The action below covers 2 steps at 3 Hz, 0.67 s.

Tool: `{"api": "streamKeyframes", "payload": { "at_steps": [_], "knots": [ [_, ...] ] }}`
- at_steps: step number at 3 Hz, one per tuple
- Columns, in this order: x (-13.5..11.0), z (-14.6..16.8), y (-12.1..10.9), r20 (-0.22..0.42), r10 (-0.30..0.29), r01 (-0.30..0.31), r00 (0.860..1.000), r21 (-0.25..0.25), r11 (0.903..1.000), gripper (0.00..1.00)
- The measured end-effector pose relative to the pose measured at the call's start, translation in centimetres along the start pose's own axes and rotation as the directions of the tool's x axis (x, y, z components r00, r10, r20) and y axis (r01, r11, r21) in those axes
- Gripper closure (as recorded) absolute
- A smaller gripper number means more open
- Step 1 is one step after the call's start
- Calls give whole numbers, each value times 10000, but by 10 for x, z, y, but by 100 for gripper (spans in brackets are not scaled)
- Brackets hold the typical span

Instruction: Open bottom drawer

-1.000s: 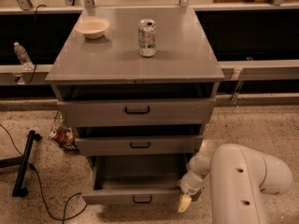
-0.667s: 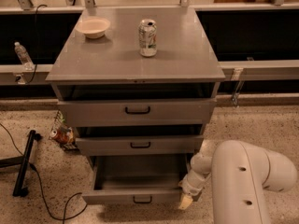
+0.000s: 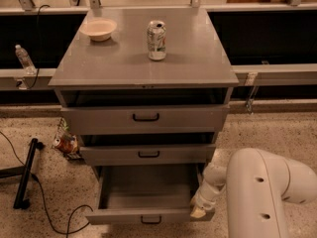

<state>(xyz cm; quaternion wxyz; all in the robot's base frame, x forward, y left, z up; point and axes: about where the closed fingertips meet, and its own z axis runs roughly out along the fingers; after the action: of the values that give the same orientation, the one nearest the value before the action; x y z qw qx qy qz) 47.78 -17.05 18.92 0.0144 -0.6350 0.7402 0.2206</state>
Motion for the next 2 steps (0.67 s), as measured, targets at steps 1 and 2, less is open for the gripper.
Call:
{"api": "streamKeyframes", "payload": {
  "at_steps": [1,2],
  "knots": [
    [2,-1,13,-13,218,-218,9998,-278,9994,100],
    [5,-3,33,-38,541,-542,9985,-699,9961,100]
  ]
}}
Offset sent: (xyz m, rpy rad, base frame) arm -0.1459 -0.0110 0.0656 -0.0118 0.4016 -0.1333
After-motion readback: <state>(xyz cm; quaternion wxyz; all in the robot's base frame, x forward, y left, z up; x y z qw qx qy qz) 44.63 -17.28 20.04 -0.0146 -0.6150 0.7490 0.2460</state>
